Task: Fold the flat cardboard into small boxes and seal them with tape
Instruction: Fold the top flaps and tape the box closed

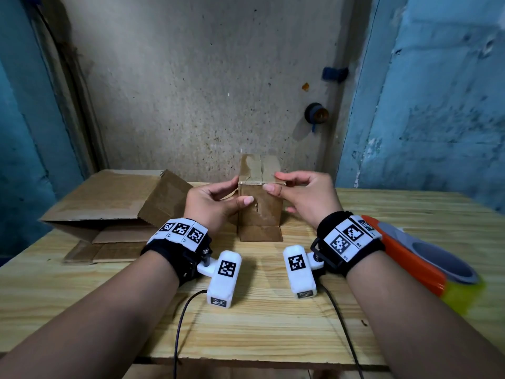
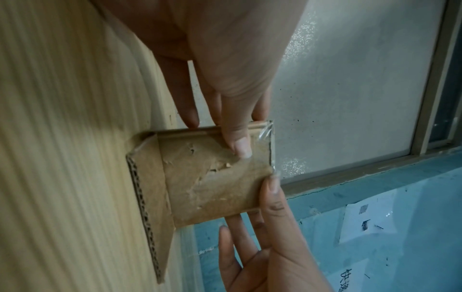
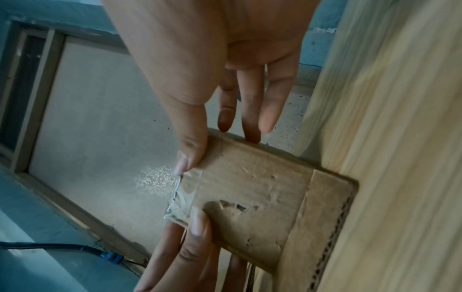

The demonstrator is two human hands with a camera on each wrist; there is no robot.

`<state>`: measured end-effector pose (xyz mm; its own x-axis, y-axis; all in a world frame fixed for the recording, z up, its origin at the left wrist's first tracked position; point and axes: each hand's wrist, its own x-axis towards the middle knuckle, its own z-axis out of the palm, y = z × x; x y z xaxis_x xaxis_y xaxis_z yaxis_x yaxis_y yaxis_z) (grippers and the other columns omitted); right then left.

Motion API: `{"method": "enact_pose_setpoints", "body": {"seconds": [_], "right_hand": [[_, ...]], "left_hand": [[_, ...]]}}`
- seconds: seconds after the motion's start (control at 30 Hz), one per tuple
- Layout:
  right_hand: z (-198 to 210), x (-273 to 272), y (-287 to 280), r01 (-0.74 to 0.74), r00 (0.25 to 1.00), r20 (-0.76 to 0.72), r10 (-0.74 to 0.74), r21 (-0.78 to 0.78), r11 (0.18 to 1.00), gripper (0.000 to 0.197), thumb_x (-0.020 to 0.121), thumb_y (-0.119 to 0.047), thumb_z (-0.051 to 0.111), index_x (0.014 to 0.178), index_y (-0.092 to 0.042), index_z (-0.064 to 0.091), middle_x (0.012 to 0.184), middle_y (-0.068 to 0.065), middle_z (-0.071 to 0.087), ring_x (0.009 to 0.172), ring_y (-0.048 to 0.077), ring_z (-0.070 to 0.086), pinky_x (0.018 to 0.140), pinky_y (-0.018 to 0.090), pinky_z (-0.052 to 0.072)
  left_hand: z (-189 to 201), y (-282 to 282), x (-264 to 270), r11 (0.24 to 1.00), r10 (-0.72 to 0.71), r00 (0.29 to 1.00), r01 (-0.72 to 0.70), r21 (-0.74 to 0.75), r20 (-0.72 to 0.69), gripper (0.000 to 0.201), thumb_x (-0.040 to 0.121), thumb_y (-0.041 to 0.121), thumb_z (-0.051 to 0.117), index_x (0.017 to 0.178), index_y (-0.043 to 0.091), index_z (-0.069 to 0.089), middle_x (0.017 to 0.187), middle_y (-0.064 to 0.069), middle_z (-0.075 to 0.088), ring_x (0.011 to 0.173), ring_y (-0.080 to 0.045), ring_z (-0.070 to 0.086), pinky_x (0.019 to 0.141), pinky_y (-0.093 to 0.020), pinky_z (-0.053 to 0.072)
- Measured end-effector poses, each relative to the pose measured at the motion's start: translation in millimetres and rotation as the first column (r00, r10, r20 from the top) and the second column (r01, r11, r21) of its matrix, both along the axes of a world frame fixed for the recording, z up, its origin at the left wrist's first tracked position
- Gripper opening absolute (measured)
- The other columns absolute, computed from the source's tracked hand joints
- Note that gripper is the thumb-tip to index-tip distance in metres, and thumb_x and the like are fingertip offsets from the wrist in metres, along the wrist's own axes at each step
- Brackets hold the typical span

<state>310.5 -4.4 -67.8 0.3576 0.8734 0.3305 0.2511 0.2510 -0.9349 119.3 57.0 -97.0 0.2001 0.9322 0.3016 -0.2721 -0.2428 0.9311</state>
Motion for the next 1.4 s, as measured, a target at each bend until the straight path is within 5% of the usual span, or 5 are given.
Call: {"method": "enact_pose_setpoints", "body": {"seconds": [0.4,0.8,1.0,1.17,1.4], "right_hand": [[-4.5,8.3,-6.3,-0.162,0.979,0.132,0.156,0.034,0.986,0.055,0.064,-0.036,0.097,0.116,-0.029,0.08,0.088,-0.006,0.068,0.085,0.005,0.064,0.099,0.031,0.053],[-1.4,-5.7,-3.5,0.015,0.964,0.262,-0.038,0.087,0.996,0.07,0.043,-0.07,0.093,0.091,-0.026,0.07,0.113,-0.007,0.071,0.104,0.007,0.067,0.092,0.03,0.057],[0.9,-0.7,-3.9,0.091,0.968,0.221,-0.117,0.125,0.988,0.057,0.051,-0.057,0.099,0.084,-0.023,0.067,0.097,-0.01,0.072,0.095,0.008,0.068,0.087,0.037,0.059],[-2.3,-5.2,0.1,0.05,0.982,0.171,-0.078,0.163,0.985,0.045,0.052,-0.04,0.102,0.079,-0.017,0.075,0.096,-0.006,0.078,0.095,0.007,0.071,0.092,0.036,0.059],[-0.9,0.4,-2.4,-0.001,0.996,0.09,-0.01,0.124,0.992,0.027,0.066,-0.019,0.097,0.088,-0.022,0.081,0.102,-0.014,0.076,0.103,0.005,0.072,0.088,0.028,0.06]], "left_hand": [[5.6,8.3,1.3,0.988,0.155,0.985,-0.154,0.017,-0.075,0.082,0.031,0.055,0.101,0.097,0.011,0.081,0.093,-0.002,0.08,0.096,-0.02,0.076,0.086,-0.045,0.062],[3.1,14.1,-2.1,1.0,0.005,0.997,-0.004,0.014,-0.076,0.032,0.078,0.014,0.082,0.108,0.004,0.077,0.092,-0.006,0.079,0.085,-0.013,0.071,0.074,-0.024,0.06],[12.3,-3.7,-3.7,0.993,0.052,0.995,-0.043,0.111,-0.082,0.041,0.068,0.039,0.083,0.082,0.001,0.078,0.078,-0.001,0.078,0.079,-0.009,0.073,0.07,-0.028,0.06],[10.7,1.1,-6.6,0.96,0.179,0.976,-0.145,0.238,-0.127,0.074,0.049,0.06,0.093,0.114,0.03,0.074,0.102,0.003,0.076,0.083,-0.008,0.071,0.07,-0.027,0.058],[6.5,-1.5,-1.6,0.984,0.116,0.981,-0.093,0.152,-0.153,0.083,0.051,0.056,0.095,0.122,0.022,0.067,0.105,0.014,0.073,0.078,-0.016,0.067,0.073,-0.039,0.06]]}}
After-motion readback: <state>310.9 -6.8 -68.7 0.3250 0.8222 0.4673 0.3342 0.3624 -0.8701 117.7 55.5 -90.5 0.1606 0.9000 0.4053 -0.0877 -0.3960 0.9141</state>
